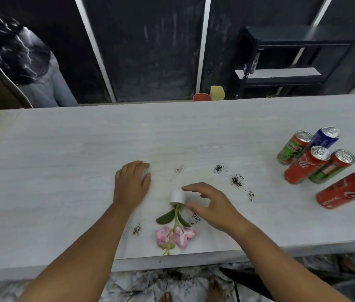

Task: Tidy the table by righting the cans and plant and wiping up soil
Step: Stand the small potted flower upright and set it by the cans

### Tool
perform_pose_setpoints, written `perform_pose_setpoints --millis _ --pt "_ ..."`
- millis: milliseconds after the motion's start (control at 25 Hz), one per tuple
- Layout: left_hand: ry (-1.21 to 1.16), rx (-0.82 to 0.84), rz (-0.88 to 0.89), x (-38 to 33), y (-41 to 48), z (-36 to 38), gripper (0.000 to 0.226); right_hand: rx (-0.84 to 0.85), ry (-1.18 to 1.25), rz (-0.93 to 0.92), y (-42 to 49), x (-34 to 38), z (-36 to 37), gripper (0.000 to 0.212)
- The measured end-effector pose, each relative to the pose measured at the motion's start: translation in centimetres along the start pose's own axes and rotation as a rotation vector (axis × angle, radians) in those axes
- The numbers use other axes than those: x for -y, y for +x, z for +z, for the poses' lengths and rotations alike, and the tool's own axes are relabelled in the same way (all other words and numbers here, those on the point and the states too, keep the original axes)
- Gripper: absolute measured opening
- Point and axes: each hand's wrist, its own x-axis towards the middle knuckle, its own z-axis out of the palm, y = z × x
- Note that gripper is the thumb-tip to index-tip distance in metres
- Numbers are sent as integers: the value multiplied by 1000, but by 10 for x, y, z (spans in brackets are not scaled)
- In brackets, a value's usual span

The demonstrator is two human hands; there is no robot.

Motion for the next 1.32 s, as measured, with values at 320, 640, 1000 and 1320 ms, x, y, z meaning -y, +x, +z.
perform_pose_setpoints --millis 320,640,1000,1320 --pt "-34 -31 14 8 4 8 36 156 -223 -77 38 4 9 28" --pt "-27 -72 18 11 6 13 35 -27 -78 22 39 -10 1 23" --pt "-17 -86 23 15 8 20 37 -148 192 190 34 -19 -8 25" --pt "-14 -101 31 17 9 23 39 -238 258 193 39 -31 -25 42"
